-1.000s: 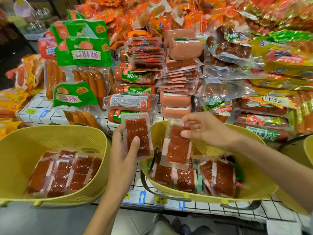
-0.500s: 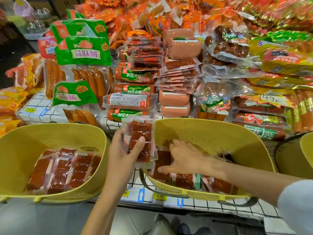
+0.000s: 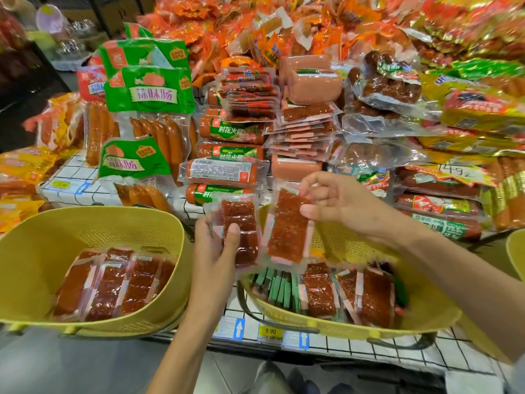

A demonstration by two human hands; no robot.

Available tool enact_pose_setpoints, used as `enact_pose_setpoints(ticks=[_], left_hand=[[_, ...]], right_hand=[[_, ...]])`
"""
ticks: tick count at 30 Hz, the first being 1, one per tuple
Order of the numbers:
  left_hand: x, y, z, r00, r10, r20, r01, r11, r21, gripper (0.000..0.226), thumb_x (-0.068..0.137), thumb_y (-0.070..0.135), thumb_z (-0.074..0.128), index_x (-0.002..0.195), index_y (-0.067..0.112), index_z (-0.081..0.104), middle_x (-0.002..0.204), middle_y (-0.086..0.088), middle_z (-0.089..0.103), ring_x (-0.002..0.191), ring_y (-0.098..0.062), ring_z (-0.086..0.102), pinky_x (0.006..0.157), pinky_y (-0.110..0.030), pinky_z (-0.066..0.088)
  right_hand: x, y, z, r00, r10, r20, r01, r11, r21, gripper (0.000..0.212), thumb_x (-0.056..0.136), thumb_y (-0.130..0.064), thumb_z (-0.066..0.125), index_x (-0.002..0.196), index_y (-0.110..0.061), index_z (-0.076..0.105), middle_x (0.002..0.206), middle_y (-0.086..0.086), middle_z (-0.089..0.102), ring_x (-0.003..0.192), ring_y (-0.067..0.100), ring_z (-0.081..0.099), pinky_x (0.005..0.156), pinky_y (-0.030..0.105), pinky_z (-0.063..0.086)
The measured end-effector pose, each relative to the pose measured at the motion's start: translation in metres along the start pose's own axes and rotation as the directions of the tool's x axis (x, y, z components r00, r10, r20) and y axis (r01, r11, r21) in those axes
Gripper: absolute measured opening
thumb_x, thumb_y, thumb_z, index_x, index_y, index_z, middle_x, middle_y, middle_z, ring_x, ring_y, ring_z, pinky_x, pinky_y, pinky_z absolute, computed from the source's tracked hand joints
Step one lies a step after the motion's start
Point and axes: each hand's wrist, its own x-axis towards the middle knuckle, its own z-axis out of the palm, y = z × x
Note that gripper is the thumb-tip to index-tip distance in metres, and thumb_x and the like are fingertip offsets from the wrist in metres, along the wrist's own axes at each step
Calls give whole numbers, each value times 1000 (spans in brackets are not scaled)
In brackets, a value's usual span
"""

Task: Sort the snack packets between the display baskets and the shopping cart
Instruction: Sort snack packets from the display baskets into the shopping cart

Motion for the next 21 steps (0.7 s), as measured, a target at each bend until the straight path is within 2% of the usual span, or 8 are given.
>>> enact_pose_setpoints(ticks=[3, 7, 10, 12, 14, 16, 19, 21], left_hand=[[-2, 2, 6, 989, -71, 128, 74, 997, -20, 43, 88, 41, 50, 122, 14, 52, 104, 3, 70, 94, -14, 69, 62, -31, 59], [-1, 0, 8, 985, -102, 138, 100, 995, 24, 38, 85, 15, 64, 119, 16, 49, 106, 0, 71, 94, -15, 71, 61, -31, 59], [0, -3, 0, 993, -99, 60, 94, 993, 72, 38, 85, 14, 64, 120, 17, 50, 111, -3, 69, 99, -15, 69, 73, -35, 60], [0, -4, -3, 994, -92, 58, 87, 993, 79, 42, 83, 17, 65, 122, 16, 50, 113, -3, 69, 101, -16, 68, 73, -32, 59], [-1, -4, -3, 993, -94, 69, 90, 994, 63, 44, 81, 19, 65, 123, 16, 50, 111, -2, 69, 98, -15, 69, 65, -27, 58], [0, -3, -1, 995, -84, 62, 79, 993, 85, 40, 82, 18, 66, 119, 19, 51, 109, -1, 69, 96, -13, 69, 64, -27, 58], [1, -1, 2, 997, -64, 43, 58, 991, 121, 38, 86, 16, 64, 121, 20, 49, 115, 1, 66, 102, -11, 67, 74, -35, 60], [3, 2, 5, 998, -39, 42, 33, 988, 154, 41, 89, 17, 61, 126, 18, 46, 122, 2, 62, 112, -14, 62, 87, -44, 56]], right_hand=[[7, 0, 29, 995, -96, -26, 90, 982, -166, 22, 78, -13, 74, 95, -16, 61, 74, -4, 68, 68, 8, 66, 64, 18, 54], [10, 22, 36, 989, -116, -96, 75, 933, -351, 25, 76, -42, 70, 90, -24, 59, 60, -5, 63, 53, 4, 57, 54, 16, 46], [-1, 59, 17, 976, 183, 118, -48, 712, -701, 43, 81, -50, 63, 111, -20, 57, 98, -5, 65, 92, 11, 62, 74, 11, 47], [-9, 85, 13, 899, 408, 160, -31, 423, -905, 81, 76, -59, 64, 139, -15, 40, 138, 5, 47, 129, 22, 42, 106, 31, 38], [-13, 96, 15, 894, 434, 112, -33, 312, -950, 95, 69, -60, 70, 144, -15, 32, 147, 6, 38, 136, 25, 33, 112, 44, 30], [-10, 95, 13, 949, 306, 71, -43, 350, -936, 81, 66, -52, 75, 132, -15, 46, 131, 3, 53, 123, 21, 47, 104, 38, 40], [-8, 76, 0, 981, 193, -26, -137, 587, -798, 27, 78, -29, 73, 98, -21, 56, 100, -3, 63, 87, 7, 61, 72, 18, 50], [-9, 57, -16, 989, 148, -27, -128, 733, -668, 10, 86, -16, 65, 89, -22, 58, 93, -5, 65, 86, 9, 65, 71, 20, 53]])
